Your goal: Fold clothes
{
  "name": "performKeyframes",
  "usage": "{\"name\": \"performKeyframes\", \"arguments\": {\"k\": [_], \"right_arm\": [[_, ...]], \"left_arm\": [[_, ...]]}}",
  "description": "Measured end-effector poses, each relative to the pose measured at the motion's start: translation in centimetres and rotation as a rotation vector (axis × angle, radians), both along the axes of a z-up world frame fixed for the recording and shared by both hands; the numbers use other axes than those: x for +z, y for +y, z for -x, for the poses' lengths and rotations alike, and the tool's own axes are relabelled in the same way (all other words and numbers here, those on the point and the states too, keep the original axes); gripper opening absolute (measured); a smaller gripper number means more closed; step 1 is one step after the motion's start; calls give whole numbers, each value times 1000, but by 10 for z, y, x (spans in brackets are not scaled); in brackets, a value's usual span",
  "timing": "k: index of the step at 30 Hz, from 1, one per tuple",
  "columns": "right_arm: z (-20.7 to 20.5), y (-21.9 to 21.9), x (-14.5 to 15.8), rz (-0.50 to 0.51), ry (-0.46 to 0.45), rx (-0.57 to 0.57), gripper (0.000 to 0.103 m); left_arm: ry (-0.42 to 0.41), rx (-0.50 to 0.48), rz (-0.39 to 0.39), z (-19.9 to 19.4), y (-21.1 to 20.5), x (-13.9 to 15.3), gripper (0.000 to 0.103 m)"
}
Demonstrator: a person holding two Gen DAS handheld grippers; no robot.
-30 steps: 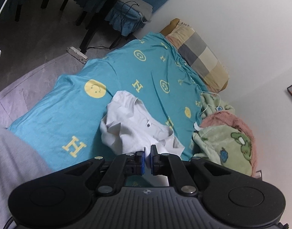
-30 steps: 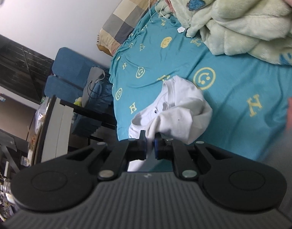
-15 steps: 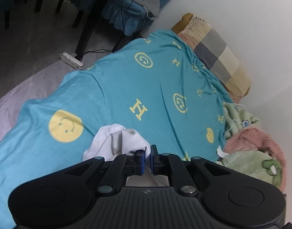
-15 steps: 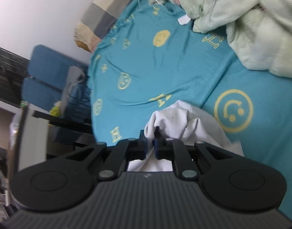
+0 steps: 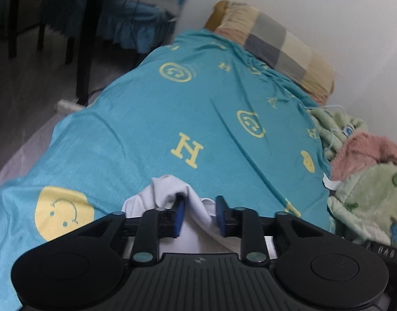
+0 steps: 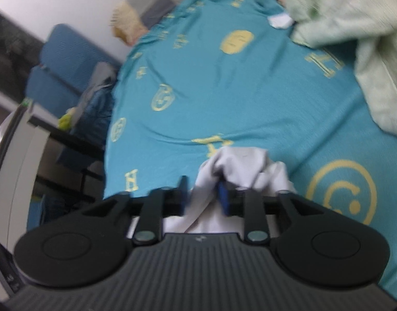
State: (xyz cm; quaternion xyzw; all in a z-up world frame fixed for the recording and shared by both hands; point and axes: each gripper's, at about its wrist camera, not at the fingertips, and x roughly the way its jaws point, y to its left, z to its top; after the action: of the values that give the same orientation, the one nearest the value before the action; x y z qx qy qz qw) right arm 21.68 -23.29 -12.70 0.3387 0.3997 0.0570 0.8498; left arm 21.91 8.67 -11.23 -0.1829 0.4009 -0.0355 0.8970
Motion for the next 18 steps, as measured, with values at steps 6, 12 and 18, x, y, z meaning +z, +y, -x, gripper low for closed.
{"name": "performKeyframes", "arguments": {"k": [6,12,18], "right_arm": [[0,23,8,199,-111,95,62],[-9,41,-10,359,-112,174,62],[-6,48,-15,407,-109,191,61]], "left_arm": [[-96,-98,-266,12,-33,3,71],[-19,-139,-316,5,-40,-21,70],[-14,-158,-335,10,-40,-24,70]]}}
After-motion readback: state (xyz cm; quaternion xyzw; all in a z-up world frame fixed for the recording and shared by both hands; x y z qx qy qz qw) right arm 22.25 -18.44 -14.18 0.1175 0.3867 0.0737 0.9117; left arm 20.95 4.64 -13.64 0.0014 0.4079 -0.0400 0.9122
